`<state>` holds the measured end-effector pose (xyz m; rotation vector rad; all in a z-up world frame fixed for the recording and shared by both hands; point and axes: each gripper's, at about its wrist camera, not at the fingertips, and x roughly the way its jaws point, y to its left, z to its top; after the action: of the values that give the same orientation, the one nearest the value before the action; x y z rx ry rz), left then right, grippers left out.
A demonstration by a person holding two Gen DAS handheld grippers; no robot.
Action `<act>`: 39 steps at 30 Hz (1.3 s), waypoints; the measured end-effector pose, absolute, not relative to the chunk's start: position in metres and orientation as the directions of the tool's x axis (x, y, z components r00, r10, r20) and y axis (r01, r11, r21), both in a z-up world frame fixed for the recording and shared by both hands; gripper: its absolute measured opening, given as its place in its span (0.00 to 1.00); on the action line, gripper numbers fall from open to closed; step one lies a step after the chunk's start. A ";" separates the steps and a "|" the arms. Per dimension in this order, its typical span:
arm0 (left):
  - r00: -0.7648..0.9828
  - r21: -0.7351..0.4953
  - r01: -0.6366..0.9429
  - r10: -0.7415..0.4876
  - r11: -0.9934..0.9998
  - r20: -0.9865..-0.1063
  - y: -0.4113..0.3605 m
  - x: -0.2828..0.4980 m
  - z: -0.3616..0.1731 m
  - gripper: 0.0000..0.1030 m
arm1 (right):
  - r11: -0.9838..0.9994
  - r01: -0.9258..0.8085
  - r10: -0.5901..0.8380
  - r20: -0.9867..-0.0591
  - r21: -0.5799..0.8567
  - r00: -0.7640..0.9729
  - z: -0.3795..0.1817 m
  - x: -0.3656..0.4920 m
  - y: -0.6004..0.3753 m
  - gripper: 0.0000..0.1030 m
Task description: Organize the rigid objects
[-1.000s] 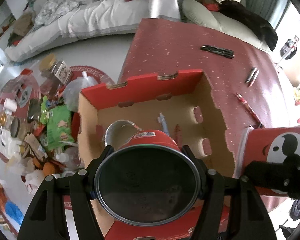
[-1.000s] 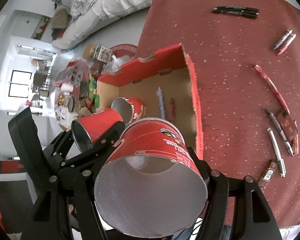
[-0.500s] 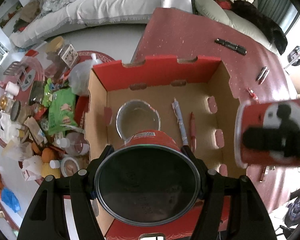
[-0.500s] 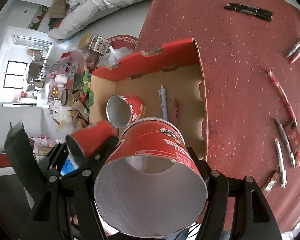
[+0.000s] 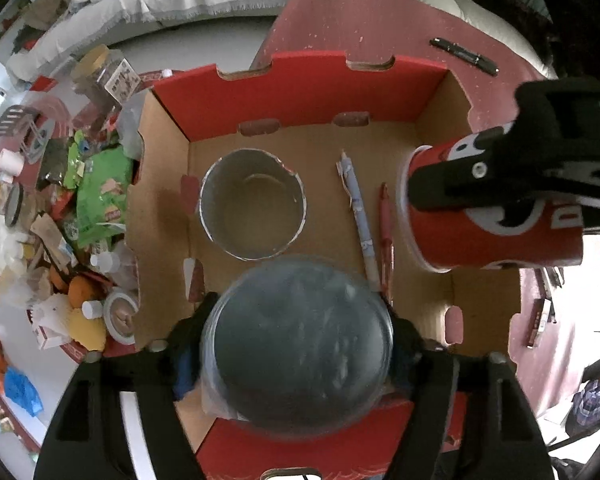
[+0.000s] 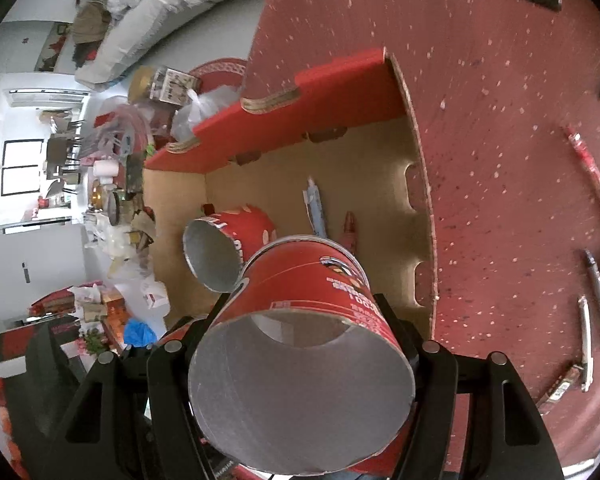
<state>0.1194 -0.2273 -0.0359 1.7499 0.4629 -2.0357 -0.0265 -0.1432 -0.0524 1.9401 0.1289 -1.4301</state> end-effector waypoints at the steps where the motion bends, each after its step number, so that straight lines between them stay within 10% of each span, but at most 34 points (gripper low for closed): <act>1: -0.125 0.009 0.518 -0.087 -0.855 -0.988 -0.228 0.119 -0.037 0.79 | -0.742 0.466 -0.316 -0.865 0.482 0.390 -0.055 -0.026 -0.144 0.66; 6: -0.130 -0.022 0.523 -0.054 -0.852 -0.990 -0.233 0.118 -0.039 0.81 | -0.743 0.463 -0.328 -0.866 0.484 0.378 -0.049 -0.028 -0.144 0.97; 17: -0.160 -0.075 0.534 -0.014 -0.842 -0.987 -0.235 0.113 -0.020 0.88 | -0.745 0.563 -0.336 -0.930 0.359 0.149 0.007 -0.046 -0.077 0.97; 28: -0.178 -0.076 0.352 0.013 -0.933 -0.984 -0.170 0.049 0.004 0.88 | -0.988 0.098 -0.100 -0.982 0.117 0.160 -0.080 -0.059 0.162 0.97; 39: -0.128 -0.139 0.347 0.100 -0.927 -0.987 -0.108 -0.010 -0.003 0.88 | -0.938 0.331 -0.072 -0.993 0.100 0.097 -0.110 -0.032 0.097 0.96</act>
<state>-0.0097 -0.1082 -0.0027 1.9538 0.5094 -2.1813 -0.0318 0.0968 -0.1099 2.0812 0.2569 -1.9118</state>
